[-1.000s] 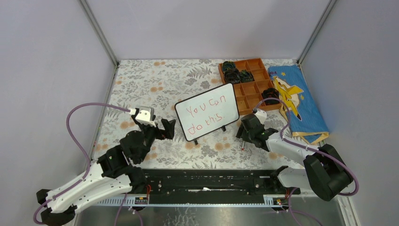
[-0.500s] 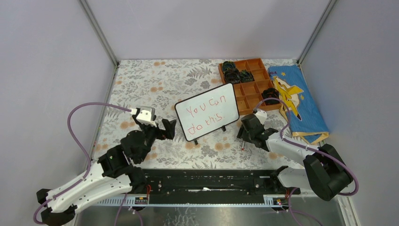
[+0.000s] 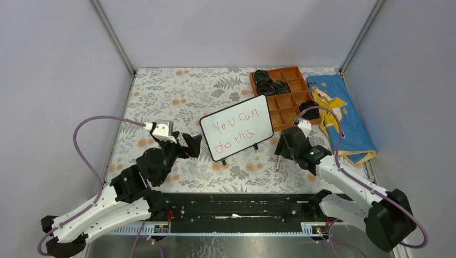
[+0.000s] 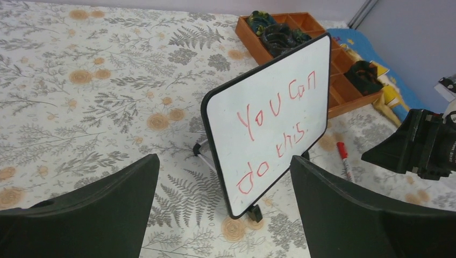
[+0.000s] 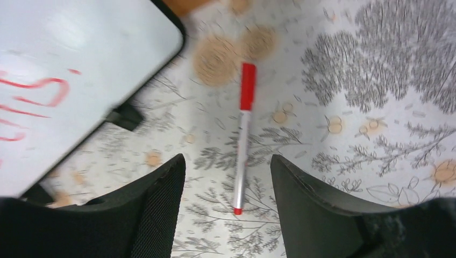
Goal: Write a sentence on the whiteboard
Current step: Reset both arms
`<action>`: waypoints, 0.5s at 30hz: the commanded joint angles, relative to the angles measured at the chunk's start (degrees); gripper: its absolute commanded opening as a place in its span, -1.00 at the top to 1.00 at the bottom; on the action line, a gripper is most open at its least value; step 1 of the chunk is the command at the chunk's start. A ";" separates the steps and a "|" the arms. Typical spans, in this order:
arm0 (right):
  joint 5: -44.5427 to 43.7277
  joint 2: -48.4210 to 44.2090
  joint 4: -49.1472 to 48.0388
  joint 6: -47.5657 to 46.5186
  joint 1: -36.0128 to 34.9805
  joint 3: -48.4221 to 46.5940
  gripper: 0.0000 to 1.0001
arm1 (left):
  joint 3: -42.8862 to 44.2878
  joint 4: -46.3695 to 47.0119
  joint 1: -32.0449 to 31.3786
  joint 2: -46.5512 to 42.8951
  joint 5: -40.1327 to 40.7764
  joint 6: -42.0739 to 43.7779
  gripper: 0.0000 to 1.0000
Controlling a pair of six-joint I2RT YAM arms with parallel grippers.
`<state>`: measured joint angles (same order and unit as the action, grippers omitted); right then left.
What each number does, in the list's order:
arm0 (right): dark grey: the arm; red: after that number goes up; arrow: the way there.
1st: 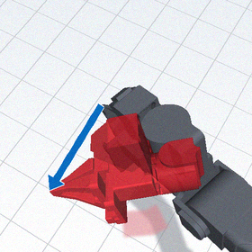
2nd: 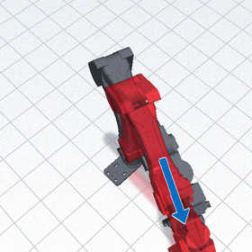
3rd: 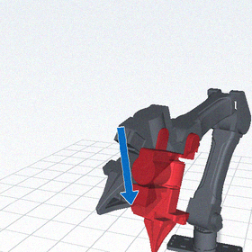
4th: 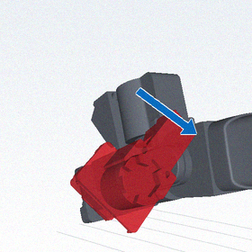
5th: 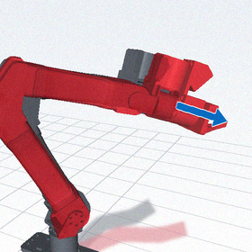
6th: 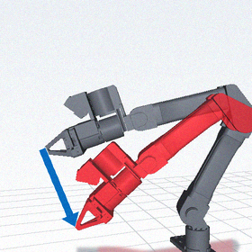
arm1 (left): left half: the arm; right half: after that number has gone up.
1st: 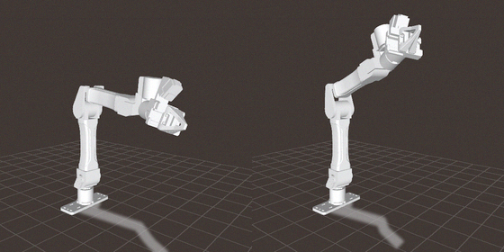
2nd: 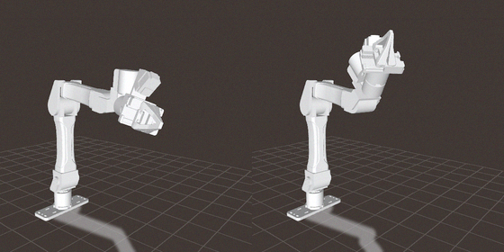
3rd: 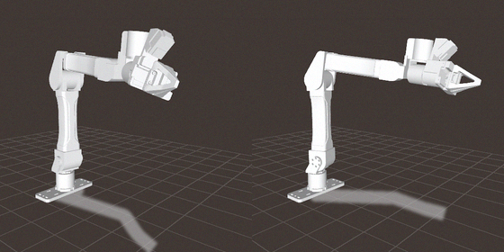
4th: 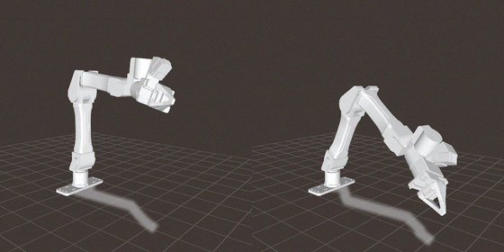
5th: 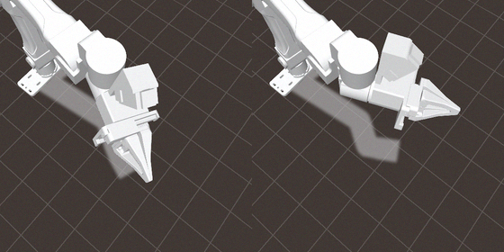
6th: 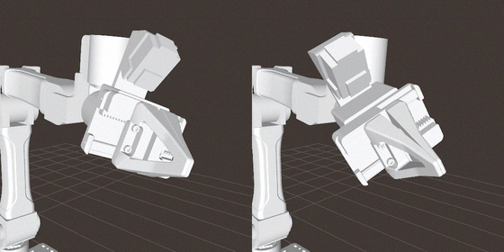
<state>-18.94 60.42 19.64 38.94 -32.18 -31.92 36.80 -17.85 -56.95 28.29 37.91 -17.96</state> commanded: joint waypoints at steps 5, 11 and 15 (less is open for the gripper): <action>0.23 -6.37 1.83 -3.88 0.45 -9.29 -0.39 | 4.08 -4.55 -0.01 1.41 5.94 -20.05 -0.97; -1.32 -6.17 -0.13 -0.27 0.45 -15.12 -0.62 | 9.40 -18.00 -0.03 7.49 10.98 -37.69 -0.97; -2.78 -6.04 -1.50 -1.07 0.38 -18.48 -0.89 | 15.39 -29.94 -0.01 12.88 13.34 -46.36 -0.98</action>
<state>-19.07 54.52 20.56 37.89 -32.18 -45.71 46.57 -34.57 -56.95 37.28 46.04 -52.23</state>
